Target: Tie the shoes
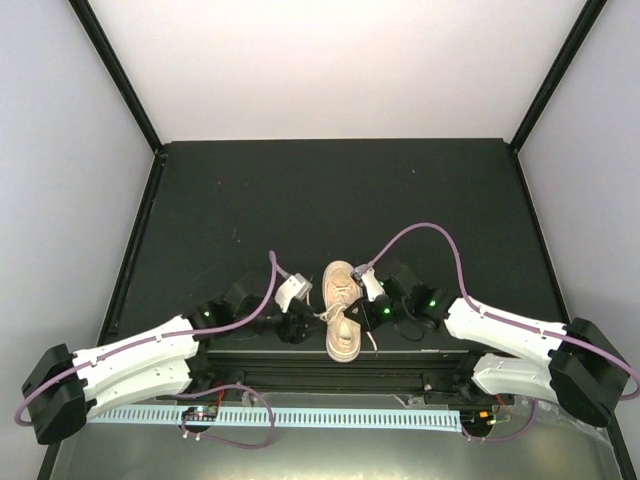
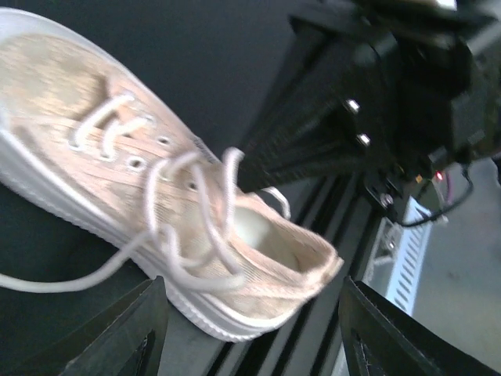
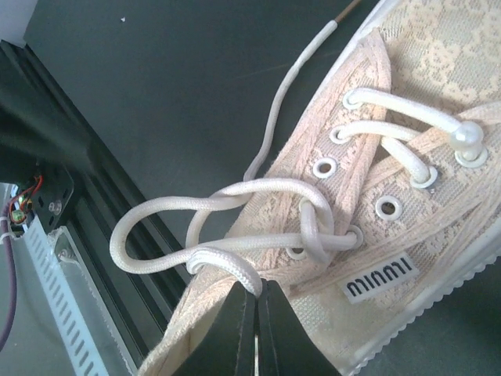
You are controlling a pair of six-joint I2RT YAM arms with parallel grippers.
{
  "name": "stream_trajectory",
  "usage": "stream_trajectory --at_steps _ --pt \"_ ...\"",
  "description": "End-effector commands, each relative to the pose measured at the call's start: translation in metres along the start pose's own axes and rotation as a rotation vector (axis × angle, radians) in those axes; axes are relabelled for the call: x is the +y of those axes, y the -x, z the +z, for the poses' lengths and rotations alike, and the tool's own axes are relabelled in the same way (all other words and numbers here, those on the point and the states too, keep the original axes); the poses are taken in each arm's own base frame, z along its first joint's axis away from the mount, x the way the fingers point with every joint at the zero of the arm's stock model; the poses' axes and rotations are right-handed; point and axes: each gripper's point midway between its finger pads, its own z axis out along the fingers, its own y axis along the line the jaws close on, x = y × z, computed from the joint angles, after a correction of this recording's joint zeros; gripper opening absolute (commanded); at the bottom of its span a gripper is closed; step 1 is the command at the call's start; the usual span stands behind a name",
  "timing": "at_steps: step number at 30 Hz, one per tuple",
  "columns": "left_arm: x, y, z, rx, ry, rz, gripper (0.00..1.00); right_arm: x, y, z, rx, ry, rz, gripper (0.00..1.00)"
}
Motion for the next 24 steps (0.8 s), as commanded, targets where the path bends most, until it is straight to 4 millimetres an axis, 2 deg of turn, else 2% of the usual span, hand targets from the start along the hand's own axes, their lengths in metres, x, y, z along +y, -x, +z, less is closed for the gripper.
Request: stream_trajectory --at_steps 1,4,8,15,18,24 --pt "0.012 0.040 -0.007 -0.116 0.060 -0.091 0.62 -0.001 -0.002 0.001 -0.002 0.013 -0.001 0.02" --pt "0.027 0.048 -0.003 -0.105 0.072 -0.135 0.57 -0.001 -0.004 0.000 0.001 0.012 0.001 0.02" --pt "0.035 0.048 0.008 -0.030 0.044 -0.174 0.51 -0.003 -0.007 -0.001 0.006 0.003 0.005 0.02" --pt "0.033 0.037 0.035 0.087 -0.059 -0.211 0.39 -0.006 -0.013 -0.006 0.011 -0.008 0.007 0.02" --pt "0.030 0.035 0.040 0.110 -0.092 -0.218 0.37 -0.007 -0.016 -0.006 0.009 -0.007 0.013 0.02" --pt "0.039 0.024 0.051 0.162 -0.083 -0.247 0.33 -0.005 -0.015 -0.007 0.002 0.002 0.012 0.02"
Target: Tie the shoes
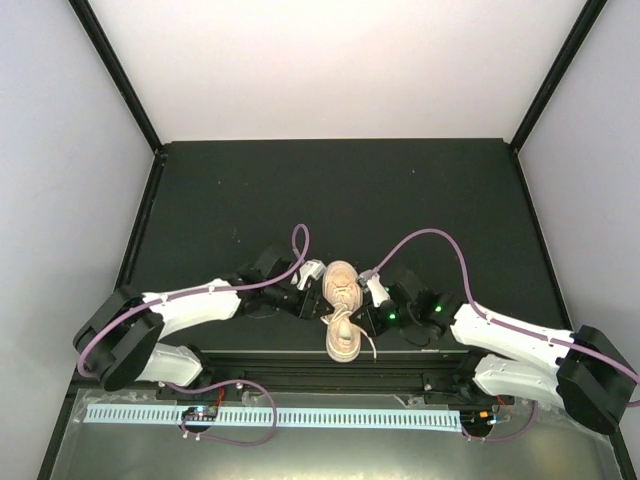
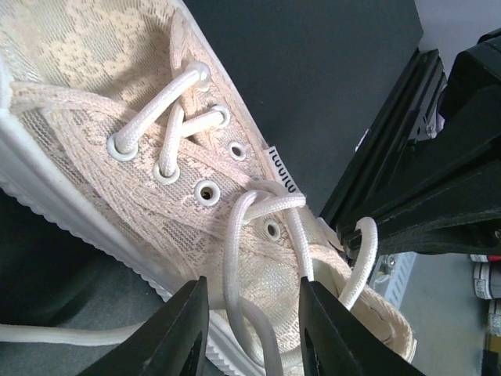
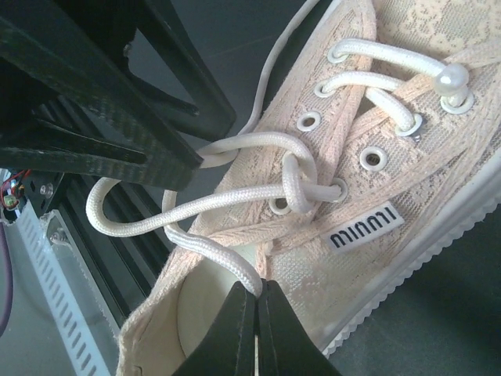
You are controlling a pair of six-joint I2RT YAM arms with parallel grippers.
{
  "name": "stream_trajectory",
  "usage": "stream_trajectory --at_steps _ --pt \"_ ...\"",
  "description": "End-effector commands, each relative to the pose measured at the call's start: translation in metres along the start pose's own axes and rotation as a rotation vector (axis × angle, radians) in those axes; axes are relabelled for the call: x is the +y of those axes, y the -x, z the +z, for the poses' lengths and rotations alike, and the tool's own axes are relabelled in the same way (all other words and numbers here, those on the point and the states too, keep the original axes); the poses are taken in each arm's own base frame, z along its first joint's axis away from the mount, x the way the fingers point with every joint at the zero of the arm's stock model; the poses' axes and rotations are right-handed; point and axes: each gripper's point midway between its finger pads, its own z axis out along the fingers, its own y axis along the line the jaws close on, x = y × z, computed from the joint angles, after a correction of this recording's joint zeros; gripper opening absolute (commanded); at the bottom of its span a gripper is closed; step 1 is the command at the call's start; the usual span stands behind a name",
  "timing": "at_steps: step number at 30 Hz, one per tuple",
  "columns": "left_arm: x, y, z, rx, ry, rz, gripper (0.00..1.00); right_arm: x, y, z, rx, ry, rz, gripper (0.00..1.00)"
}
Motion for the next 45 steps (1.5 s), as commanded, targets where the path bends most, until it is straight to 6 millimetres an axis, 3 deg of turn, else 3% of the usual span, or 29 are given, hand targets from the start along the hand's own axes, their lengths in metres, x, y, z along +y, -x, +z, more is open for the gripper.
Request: stream_trajectory --at_steps 1,8,14,25,36,45 --pt "-0.012 0.013 0.004 -0.004 -0.057 0.035 0.32 0.002 0.003 -0.003 -0.018 0.010 0.002 0.02" --pt "-0.010 0.015 0.008 0.005 -0.057 0.030 0.22 0.001 0.001 -0.003 -0.014 0.010 0.002 0.02" --pt "-0.018 0.014 0.008 0.001 -0.109 0.052 0.02 -0.005 0.006 -0.010 -0.044 -0.040 0.019 0.02" --pt "-0.030 0.026 0.009 -0.080 -0.130 0.127 0.02 -0.022 0.019 -0.016 -0.046 -0.187 0.035 0.02" --pt "-0.023 0.030 0.012 -0.111 -0.084 0.143 0.02 0.009 0.038 -0.006 -0.016 -0.059 -0.079 0.01" --pt "-0.018 0.025 0.009 -0.124 -0.064 0.143 0.02 0.013 0.041 0.008 -0.012 -0.016 -0.094 0.02"
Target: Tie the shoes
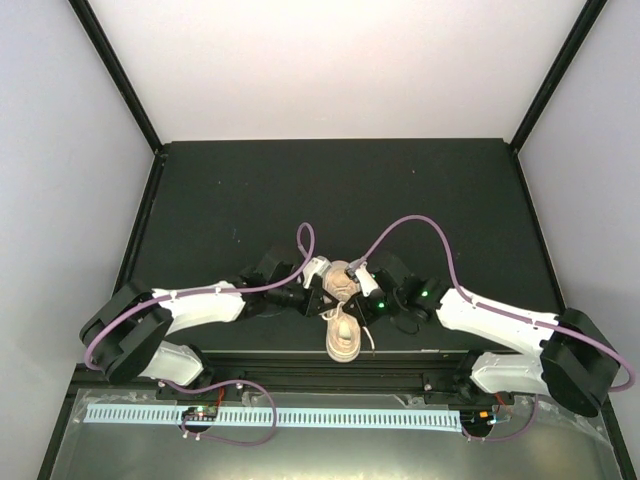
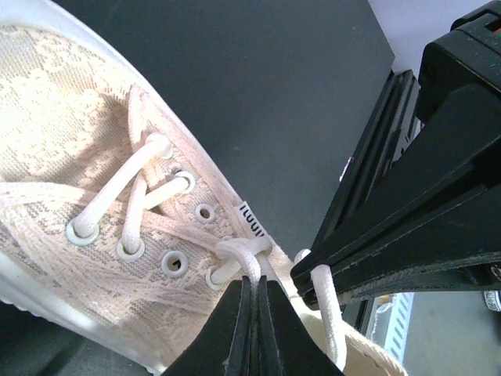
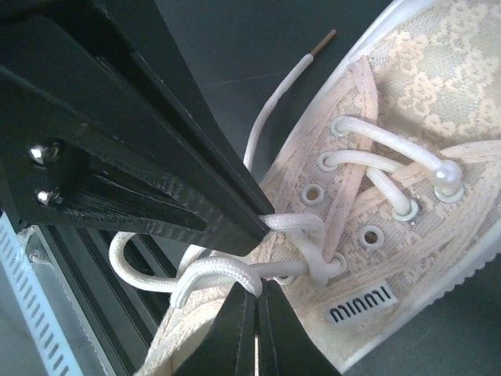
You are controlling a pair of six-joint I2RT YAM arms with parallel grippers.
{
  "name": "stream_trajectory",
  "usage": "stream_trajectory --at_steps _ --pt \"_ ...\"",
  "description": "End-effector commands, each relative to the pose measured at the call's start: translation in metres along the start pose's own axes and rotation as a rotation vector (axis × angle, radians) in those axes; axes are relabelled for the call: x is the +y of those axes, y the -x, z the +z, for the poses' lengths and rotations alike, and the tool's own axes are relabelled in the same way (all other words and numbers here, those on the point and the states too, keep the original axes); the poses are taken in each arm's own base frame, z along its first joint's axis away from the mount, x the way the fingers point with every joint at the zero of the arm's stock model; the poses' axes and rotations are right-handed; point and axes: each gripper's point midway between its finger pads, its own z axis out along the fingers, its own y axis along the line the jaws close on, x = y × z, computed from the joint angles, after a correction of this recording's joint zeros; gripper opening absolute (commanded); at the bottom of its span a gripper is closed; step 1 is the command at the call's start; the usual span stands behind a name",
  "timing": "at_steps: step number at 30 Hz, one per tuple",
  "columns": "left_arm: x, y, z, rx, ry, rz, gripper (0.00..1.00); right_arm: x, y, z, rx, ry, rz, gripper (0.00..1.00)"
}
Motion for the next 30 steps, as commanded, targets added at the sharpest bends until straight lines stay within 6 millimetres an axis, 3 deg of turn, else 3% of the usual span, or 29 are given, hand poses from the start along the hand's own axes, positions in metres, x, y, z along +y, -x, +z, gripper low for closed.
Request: stream_trajectory --at_steps 1,13,19,30 --pt "-0.005 0.008 -0.003 -0.040 -0.008 0.043 0.02 0.009 0.015 0.003 -0.039 0.042 -0.039 0.02" --pt "-0.001 0.010 -0.007 -0.066 0.035 0.034 0.02 0.010 0.030 -0.006 -0.071 0.005 -0.073 0.02" --pt "-0.011 0.021 -0.013 -0.125 -0.001 0.054 0.02 0.007 0.034 -0.014 -0.102 -0.022 -0.069 0.02" --pt "-0.011 0.016 -0.012 -0.110 -0.010 0.051 0.01 0.006 0.039 0.002 -0.120 0.002 -0.078 0.02"
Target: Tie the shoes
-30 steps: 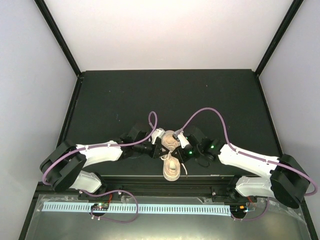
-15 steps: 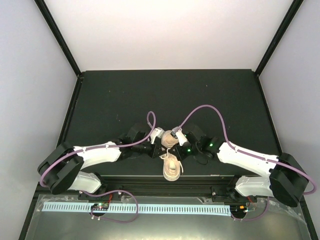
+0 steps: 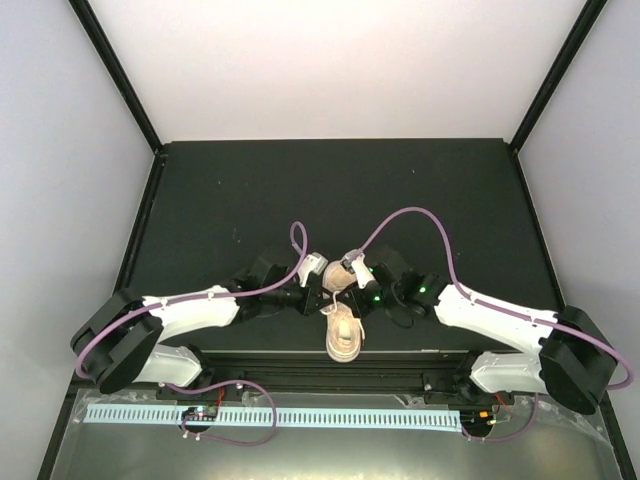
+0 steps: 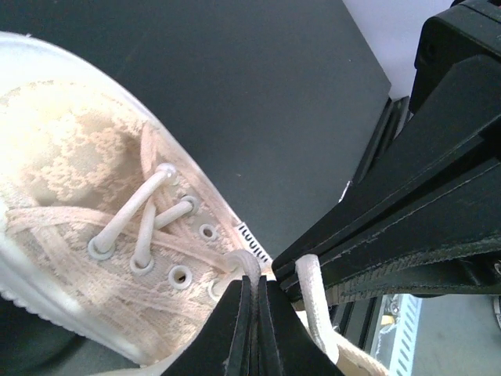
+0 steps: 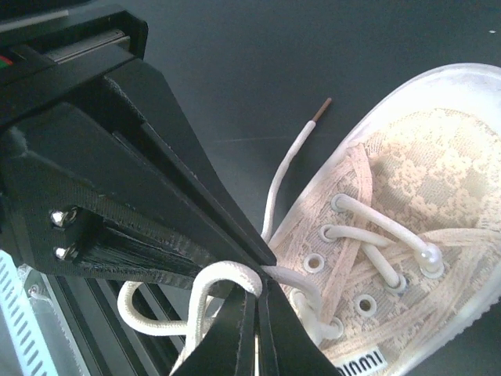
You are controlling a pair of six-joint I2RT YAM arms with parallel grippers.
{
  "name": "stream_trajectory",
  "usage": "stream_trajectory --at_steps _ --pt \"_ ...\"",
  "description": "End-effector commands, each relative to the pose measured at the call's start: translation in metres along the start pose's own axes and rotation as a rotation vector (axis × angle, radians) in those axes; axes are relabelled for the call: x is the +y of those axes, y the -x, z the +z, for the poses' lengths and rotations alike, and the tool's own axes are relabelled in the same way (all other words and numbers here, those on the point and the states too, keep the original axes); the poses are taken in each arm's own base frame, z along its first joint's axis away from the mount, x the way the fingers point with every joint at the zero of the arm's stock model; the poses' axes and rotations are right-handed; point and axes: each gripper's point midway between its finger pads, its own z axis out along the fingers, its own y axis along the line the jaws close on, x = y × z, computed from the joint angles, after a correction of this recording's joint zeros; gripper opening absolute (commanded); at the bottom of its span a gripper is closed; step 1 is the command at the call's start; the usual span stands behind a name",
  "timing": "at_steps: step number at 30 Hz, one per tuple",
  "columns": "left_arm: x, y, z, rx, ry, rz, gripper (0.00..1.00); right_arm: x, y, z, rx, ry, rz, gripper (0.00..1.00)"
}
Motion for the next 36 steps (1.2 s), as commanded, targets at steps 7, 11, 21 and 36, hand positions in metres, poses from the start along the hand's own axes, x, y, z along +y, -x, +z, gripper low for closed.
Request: stream_trajectory --at_steps 7,11,21,36 --pt "-0.001 -0.002 -0.003 -0.010 0.001 -0.007 0.20 -0.010 -0.002 0.006 -0.023 -0.023 0.008 0.02" --pt "0.000 -0.007 -0.010 -0.024 0.015 -0.032 0.31 -0.011 -0.005 -0.004 -0.035 -0.033 0.015 0.02" --pt "-0.003 -0.009 -0.028 -0.059 0.041 -0.083 0.47 -0.004 -0.042 -0.012 0.058 0.037 0.016 0.01" --pt "-0.013 -0.034 -0.025 0.052 -0.041 -0.160 0.51 -0.019 -0.096 -0.012 0.185 0.017 0.088 0.02"
